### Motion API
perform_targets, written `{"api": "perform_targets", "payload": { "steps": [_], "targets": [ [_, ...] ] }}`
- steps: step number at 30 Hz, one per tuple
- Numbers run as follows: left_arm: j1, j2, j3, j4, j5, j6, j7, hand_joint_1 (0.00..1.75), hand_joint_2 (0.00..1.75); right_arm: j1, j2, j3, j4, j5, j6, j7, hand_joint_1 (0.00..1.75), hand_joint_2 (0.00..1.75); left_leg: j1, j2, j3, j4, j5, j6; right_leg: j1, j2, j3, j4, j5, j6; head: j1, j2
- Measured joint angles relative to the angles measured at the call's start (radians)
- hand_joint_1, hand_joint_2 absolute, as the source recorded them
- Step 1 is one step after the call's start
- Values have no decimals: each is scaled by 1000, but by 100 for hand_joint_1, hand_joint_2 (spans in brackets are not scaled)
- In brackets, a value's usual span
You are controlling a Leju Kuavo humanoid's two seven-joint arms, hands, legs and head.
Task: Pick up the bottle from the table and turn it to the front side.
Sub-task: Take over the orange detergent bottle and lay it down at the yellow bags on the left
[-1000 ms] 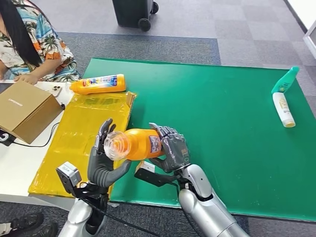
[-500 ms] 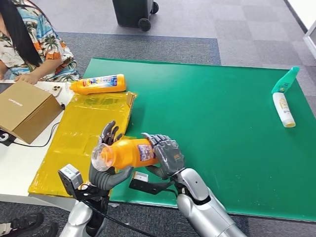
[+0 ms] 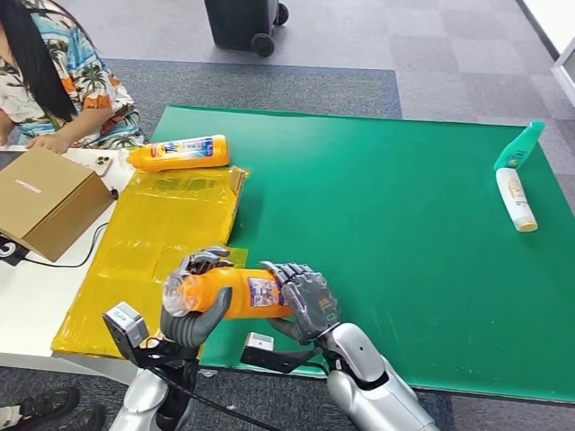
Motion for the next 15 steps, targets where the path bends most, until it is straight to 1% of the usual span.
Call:
{"api": "perform_targets", "payload": {
  "steps": [4, 5, 6, 8, 9, 10, 15],
  "targets": [
    [0, -1, 0, 0, 3, -4, -3, 175, 175, 13, -7, 0, -16, 0, -10, 2, 175, 175, 0, 0, 0, 0, 0, 0, 0, 0, 0, 0, 0, 0, 0, 0],
    [0, -1, 0, 0, 4, -5, -4, 175, 175, 17, -8, 0, -20, 0, -11, 2, 164, 175, 0, 0, 0, 0, 0, 0, 0, 0, 0, 0, 0, 0, 0, 0],
    [-1, -2, 0, 0, 6, -5, -4, 175, 175, 20, -8, 0, -23, 0, -11, 3, 129, 175, 0, 0, 0, 0, 0, 0, 0, 0, 0, 0, 0, 0, 0, 0],
    [-2, -4, -1, 0, 6, -2, -5, 175, 175, 27, -9, 0, -28, -1, -12, 5, 42, 87, 0, 0, 0, 0, 0, 0, 0, 0, 0, 0, 0, 0, 0, 0],
    [-4, -6, -1, 0, 2, 4, -5, 175, 175, 31, -9, 0, -31, -2, -12, 5, 9, 44, 0, 0, 0, 0, 0, 0, 0, 0, 0, 0, 0, 0, 0, 0],
    [-8, -7, -1, 0, -7, 14, -5, 175, 175, 35, -8, 2, -35, -3, -13, 4, 0, 0, 0, 0, 0, 0, 0, 0, 0, 0, 0, 0, 0, 0, 0, 0],
    [-36, 1, 3, -10, -109, 101, -4, 175, 175, 55, -7, 11, -61, -18, -31, -9, 0, 0, 0, 0, 0, 0, 0, 0, 0, 0, 0, 0, 0, 0, 0, 0]
  ]
}}
